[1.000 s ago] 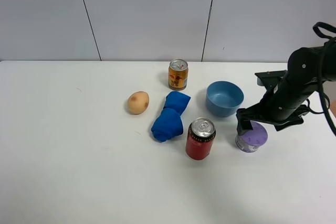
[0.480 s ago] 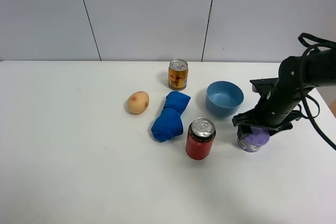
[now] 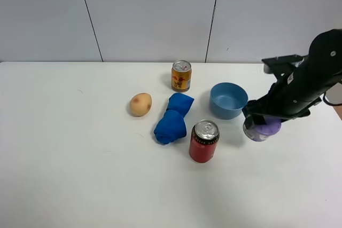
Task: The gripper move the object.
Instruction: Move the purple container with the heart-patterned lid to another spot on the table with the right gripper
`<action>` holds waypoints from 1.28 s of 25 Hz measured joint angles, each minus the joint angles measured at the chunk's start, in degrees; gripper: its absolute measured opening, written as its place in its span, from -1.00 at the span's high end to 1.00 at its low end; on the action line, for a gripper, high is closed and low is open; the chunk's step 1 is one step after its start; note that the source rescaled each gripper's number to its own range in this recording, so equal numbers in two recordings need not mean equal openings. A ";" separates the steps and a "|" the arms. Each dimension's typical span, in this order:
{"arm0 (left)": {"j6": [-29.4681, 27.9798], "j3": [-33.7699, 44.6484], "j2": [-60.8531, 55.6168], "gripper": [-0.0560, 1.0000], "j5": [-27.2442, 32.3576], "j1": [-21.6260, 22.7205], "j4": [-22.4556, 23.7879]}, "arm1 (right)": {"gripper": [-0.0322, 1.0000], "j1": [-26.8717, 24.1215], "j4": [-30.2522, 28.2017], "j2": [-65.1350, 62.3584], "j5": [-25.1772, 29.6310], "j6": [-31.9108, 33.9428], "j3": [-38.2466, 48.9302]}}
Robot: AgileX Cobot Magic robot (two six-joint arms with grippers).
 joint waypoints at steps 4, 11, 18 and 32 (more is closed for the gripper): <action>0.00 0.00 0.00 -1.00 0.00 0.00 0.00 | 0.92 5.30 2.98 -5.43 4.94 0.09 -8.61; 0.00 0.00 0.00 -1.00 0.00 0.00 0.00 | 0.92 16.12 3.42 0.72 12.00 0.47 -30.41; 0.00 0.00 0.00 -1.00 0.00 0.00 0.00 | 0.92 28.73 2.22 18.34 19.65 -0.91 -48.45; 0.00 0.00 0.00 -1.00 0.00 0.00 0.00 | 0.92 38.97 4.23 40.99 17.26 -5.08 -59.75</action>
